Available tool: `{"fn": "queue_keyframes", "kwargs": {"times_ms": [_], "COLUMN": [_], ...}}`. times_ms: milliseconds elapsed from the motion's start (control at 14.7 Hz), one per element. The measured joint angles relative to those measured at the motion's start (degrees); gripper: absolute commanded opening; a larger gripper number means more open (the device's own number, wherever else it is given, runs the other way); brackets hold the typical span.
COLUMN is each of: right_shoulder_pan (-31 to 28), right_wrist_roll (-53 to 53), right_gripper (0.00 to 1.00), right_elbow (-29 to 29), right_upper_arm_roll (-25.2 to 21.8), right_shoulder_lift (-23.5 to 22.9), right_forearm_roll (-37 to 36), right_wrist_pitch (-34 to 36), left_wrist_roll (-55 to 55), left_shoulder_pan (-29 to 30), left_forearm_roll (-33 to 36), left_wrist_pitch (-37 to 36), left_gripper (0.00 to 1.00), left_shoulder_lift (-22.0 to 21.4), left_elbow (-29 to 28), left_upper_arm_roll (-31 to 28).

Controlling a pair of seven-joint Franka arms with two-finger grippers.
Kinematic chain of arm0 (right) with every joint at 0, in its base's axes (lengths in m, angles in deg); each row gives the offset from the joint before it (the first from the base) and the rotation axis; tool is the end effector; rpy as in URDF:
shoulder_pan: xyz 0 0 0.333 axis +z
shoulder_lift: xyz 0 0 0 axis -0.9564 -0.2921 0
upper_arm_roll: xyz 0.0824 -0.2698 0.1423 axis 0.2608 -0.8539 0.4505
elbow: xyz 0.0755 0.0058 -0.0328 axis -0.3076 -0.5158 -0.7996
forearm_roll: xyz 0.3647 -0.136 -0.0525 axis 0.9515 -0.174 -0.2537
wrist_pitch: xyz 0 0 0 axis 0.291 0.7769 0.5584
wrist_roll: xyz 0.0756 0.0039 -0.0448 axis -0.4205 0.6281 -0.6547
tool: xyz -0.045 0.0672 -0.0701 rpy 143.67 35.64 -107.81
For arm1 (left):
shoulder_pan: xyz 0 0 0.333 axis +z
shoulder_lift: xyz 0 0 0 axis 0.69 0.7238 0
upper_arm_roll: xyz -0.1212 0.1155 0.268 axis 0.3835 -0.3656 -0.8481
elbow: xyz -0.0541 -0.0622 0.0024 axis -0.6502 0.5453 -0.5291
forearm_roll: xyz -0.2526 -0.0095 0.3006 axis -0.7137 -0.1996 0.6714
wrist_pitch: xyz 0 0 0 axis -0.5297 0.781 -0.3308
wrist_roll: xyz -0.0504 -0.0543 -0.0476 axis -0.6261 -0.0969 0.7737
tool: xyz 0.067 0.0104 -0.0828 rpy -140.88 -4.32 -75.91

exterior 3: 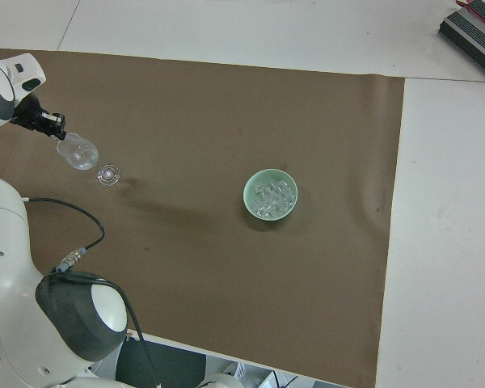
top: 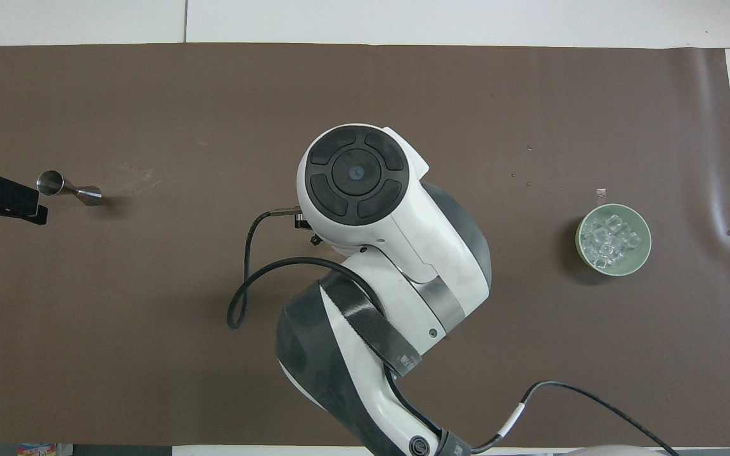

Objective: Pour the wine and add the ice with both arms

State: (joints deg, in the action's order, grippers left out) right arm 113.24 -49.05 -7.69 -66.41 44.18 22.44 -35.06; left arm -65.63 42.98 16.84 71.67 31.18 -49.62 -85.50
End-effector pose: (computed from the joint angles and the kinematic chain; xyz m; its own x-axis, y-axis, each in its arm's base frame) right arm 0.5277 0.4130 0.5177 0.9984 -0.0187 0.0533 -0.0153 -0.9978 -0.0640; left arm 0.5333 -0.0239 0.6261 0.9914 -0.0461 -0.1225 -0.0417 -0.9984 0.0384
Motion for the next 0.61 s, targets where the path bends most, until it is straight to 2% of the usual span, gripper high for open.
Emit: {"fn": "queue_keyframes", "kwargs": {"times_ms": [611], "right_shoulder_pan": [0.02], "right_wrist_roll": [0.0], "right_gripper": [0.0], "right_elbow": [-1.81], "right_upper_arm_roll": [-0.05], "right_shoulder_lift": [-0.35], "right_forearm_roll": [-0.08], "right_wrist_pitch": [-1.89], "left_wrist_roll": [-0.53], "left_shoulder_pan": [-0.4], "left_forearm_roll": [0.48], "left_wrist_pitch": [3.55], "left_gripper": [1.0], "left_shoulder_lift": [-0.8], "left_elbow": [0.0], "left_upper_arm_roll": [-0.14]}}
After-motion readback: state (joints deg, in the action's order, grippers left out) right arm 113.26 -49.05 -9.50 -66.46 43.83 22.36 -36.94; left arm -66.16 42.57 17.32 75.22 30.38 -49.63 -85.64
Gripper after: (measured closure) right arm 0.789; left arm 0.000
